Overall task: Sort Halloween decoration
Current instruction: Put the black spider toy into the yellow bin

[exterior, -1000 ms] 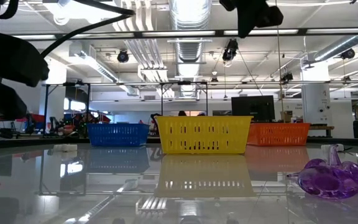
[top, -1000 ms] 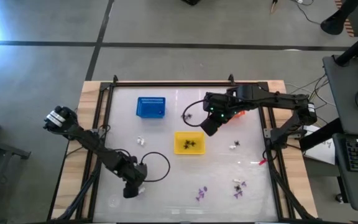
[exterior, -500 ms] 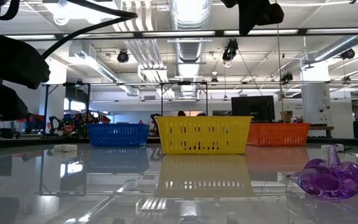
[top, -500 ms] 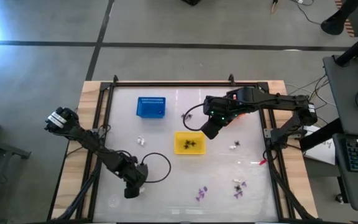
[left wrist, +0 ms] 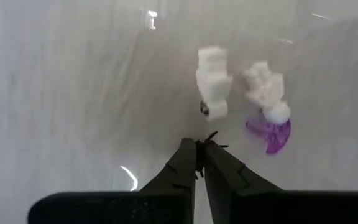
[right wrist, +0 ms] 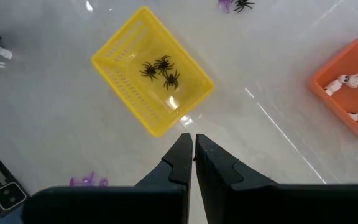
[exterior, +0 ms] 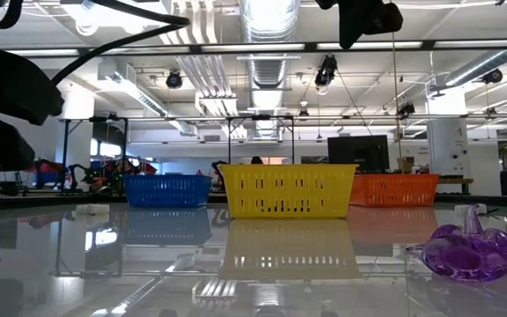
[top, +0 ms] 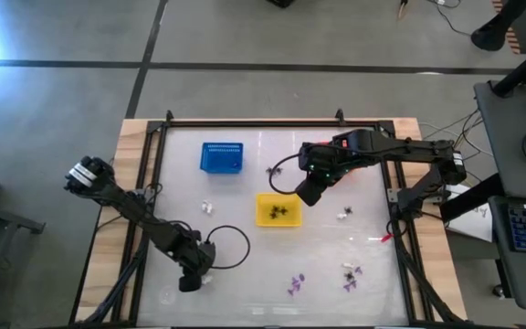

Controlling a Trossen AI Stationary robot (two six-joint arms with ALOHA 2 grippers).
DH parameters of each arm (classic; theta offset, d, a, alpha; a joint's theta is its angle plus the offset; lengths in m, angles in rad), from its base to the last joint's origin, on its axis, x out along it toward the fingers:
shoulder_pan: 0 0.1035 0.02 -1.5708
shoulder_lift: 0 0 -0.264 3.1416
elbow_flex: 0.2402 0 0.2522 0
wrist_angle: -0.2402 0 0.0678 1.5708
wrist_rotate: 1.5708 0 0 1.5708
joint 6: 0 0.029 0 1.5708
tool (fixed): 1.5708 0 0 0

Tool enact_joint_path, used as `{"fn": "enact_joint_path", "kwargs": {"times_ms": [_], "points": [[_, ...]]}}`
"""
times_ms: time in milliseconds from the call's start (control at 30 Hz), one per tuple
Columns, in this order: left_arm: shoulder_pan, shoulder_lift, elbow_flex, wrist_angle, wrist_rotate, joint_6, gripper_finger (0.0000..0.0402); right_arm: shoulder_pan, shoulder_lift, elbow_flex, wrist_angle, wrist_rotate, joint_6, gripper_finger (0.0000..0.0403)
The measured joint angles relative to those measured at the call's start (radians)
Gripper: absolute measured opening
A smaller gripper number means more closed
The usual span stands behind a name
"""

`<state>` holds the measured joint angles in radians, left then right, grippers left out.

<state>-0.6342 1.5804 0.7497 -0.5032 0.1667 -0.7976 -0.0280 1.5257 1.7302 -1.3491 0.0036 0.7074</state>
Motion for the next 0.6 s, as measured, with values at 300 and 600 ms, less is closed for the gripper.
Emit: {"fn": "enact_joint_path", "kwargs": {"times_ms": [300, 600], "points": [[-0.001, -0.088, -0.005, -0.117, -0.021, -0.031, 0.0001, 0.000, -0.002, 0.000, 0.000, 0.026, 0.000, 0.0013], [0.000, -0.111, 0.002, -0.119, -0.043, -0.007, 0.0001, 0.000, -0.002, 0.000, 0.000, 0.027, -0.003, 0.0013]]}}
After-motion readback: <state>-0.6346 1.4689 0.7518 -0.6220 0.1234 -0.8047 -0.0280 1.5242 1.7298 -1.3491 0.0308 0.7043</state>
